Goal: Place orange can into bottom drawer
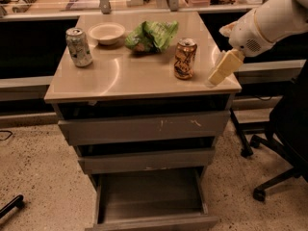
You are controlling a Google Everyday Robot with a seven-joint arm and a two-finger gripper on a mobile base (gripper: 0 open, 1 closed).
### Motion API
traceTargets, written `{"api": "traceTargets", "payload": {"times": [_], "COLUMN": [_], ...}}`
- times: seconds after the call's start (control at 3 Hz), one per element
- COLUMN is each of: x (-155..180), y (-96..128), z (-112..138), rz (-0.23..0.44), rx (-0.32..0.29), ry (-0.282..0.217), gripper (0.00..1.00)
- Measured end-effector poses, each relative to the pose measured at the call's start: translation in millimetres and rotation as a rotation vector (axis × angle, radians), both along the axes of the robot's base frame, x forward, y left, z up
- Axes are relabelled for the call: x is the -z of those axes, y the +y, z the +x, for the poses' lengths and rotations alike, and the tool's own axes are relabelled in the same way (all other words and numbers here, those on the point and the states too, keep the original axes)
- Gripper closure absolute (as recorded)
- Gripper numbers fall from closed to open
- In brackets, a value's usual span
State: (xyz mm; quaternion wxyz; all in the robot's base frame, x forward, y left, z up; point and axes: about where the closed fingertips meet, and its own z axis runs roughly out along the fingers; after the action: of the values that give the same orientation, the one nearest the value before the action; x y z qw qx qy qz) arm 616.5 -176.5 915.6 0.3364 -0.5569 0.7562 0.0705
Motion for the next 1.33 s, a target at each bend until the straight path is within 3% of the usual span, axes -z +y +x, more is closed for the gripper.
{"api": "traceTargets", "payload": {"times": [0.67,1.33], "x": [18,41], "y": [32,56], "z": [53,92], "rz": [0.083,0.112], "rx": [-0.040,-0.054], "ry": [-0.025,-0.006], "gripper": [0.00,0.00]}}
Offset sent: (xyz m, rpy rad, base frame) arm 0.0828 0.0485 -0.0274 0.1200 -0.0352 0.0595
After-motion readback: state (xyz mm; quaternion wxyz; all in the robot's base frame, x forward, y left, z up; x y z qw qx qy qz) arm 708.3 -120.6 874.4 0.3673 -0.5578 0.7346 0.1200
